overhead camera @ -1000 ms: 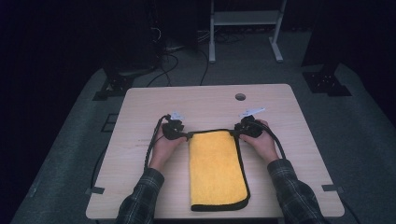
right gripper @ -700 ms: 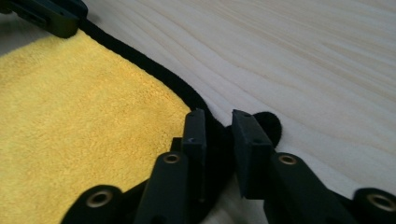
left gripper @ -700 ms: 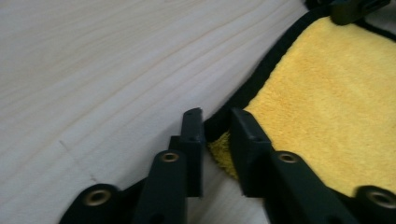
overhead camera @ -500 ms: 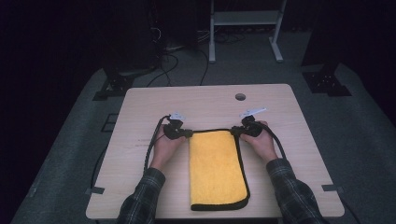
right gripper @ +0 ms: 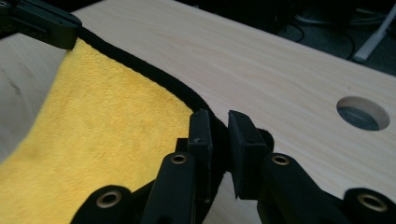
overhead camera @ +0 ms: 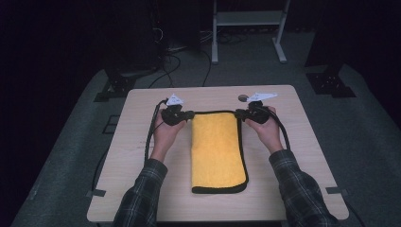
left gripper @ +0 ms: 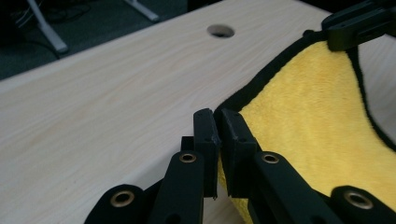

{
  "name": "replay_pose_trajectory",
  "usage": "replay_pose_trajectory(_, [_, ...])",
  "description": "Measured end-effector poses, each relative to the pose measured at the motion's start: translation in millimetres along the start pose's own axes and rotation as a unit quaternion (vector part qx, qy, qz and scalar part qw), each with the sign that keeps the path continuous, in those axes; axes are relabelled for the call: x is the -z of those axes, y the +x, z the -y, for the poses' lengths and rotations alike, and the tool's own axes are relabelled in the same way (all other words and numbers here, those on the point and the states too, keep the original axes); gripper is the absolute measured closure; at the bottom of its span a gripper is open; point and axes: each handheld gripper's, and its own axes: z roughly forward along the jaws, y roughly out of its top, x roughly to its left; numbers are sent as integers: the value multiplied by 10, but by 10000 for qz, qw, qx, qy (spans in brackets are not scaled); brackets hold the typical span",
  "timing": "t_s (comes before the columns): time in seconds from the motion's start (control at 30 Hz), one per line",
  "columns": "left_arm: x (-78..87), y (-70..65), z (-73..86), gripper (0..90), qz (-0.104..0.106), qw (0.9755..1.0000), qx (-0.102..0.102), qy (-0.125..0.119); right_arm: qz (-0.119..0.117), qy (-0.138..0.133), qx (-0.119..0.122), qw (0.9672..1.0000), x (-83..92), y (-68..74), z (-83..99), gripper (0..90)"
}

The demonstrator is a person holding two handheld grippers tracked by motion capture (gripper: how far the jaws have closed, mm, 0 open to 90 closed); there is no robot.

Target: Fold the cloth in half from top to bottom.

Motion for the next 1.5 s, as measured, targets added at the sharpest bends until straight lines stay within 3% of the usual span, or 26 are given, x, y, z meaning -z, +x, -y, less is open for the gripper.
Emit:
replay_pose_trajectory(0.37, [361,-265,195,851,607,9977,-176,-250,-655,-132,141,9977,357,191,269,791])
replay_pose_trajectory(0.57, [541,-441,317,851,911,9951,-347,-162,-909,-74,262,9955,522,337,437,790])
replay_pose_trajectory(0.93, [763,-726,671,851,1262,9903,-568,153,-1235,174,458,9911,718,647,746,789])
replay_pose_trajectory(1.13, [832,-863,889,850,1420,9879,-490,387,-1374,316,506,9887,799,799,902,788])
replay_pose_trajectory(1.33, [892,-975,964,850,1543,9858,-498,427,-1450,401,516,9873,874,894,1029,787])
replay_pose_trajectory(1.5, [861,-1034,1064,846,1651,9832,-476,612,-1481,548,517,9861,887,937,1156,778])
